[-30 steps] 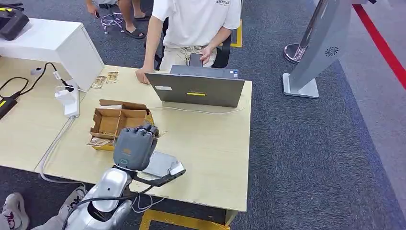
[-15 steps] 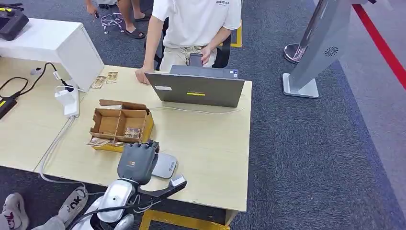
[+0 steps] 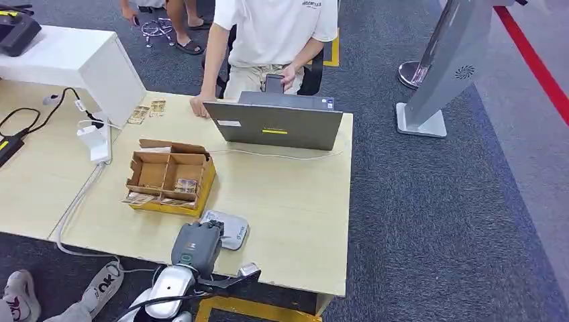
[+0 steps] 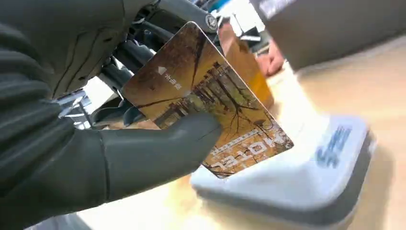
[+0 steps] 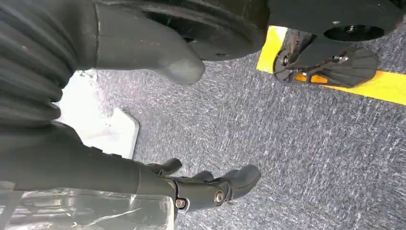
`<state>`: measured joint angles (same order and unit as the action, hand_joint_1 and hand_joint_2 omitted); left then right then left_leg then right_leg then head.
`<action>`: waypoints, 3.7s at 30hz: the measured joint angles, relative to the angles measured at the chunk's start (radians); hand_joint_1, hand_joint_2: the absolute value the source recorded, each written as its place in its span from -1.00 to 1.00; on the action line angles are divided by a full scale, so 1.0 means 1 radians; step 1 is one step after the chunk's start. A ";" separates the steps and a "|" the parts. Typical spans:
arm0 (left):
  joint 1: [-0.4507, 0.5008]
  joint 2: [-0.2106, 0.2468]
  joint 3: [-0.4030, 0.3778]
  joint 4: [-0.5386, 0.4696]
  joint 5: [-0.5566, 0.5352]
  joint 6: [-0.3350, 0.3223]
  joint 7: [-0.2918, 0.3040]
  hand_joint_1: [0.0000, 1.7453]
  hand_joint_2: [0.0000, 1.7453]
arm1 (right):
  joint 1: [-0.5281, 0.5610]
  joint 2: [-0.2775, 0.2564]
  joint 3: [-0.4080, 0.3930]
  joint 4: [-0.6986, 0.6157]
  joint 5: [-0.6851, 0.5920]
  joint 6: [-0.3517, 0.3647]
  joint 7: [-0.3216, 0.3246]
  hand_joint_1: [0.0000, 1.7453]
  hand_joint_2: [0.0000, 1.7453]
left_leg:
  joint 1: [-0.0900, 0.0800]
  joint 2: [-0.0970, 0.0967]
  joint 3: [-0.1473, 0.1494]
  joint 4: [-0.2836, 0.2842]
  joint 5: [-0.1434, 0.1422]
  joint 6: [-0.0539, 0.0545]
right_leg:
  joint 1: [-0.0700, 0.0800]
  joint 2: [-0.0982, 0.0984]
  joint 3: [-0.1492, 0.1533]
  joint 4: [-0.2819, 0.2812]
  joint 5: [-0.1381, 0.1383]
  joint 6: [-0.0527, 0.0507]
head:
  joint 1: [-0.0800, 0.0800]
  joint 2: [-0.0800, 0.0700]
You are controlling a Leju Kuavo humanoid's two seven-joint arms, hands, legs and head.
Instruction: Pass the card to the sensor for recognition and then transmit it.
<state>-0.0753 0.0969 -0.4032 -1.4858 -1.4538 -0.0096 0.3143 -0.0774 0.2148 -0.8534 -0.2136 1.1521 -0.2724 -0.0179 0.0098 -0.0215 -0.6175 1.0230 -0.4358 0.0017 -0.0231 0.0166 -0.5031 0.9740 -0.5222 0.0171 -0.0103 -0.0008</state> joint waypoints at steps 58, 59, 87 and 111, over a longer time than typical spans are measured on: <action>-0.601 0.268 0.183 0.449 -0.113 0.500 -0.146 1.00 1.00 | -0.009 0.012 0.056 0.007 0.094 -0.054 -0.014 -1.00 1.00 | 0.001 0.005 -0.001 -0.002 0.004 -0.006 | 0.002 0.005 -0.004 0.005 0.003 -0.006 | -0.002 0.000; -0.601 0.271 0.186 0.458 -0.113 0.500 -0.145 1.00 1.00 | -0.009 0.012 0.056 0.007 0.094 -0.054 -0.014 -1.00 1.00 | 0.001 0.005 -0.002 -0.002 0.004 -0.006 | 0.002 0.005 -0.004 0.005 0.003 -0.006 | -0.002 0.000; -0.546 0.229 0.195 0.444 -0.114 0.511 -0.194 -1.00 1.00 | -0.010 0.012 0.056 0.007 0.086 -0.054 -0.026 -1.00 1.00 | 0.001 0.007 -0.003 -0.002 0.004 -0.007 | 0.001 0.007 -0.006 0.005 0.003 -0.007 | -0.002 0.000; -0.103 0.160 0.105 -0.154 -0.035 0.196 -0.238 -1.00 1.00 | 0.001 0.013 0.018 0.007 0.020 -0.054 -0.045 -1.00 1.00 | 0.001 0.006 -0.003 -0.002 0.002 -0.008 | 0.002 0.006 -0.008 0.004 0.002 -0.007 | -0.002 0.000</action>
<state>-0.1781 0.2564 -0.2983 -1.6400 -1.4888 0.1864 0.0759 -0.0764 0.2274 -0.8351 -0.2068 1.1723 -0.3262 -0.0633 0.0112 -0.0152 -0.6206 1.0212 -0.4339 -0.0067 -0.0215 0.0228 -0.5111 0.9783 -0.5205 0.0103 -0.0118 -0.0011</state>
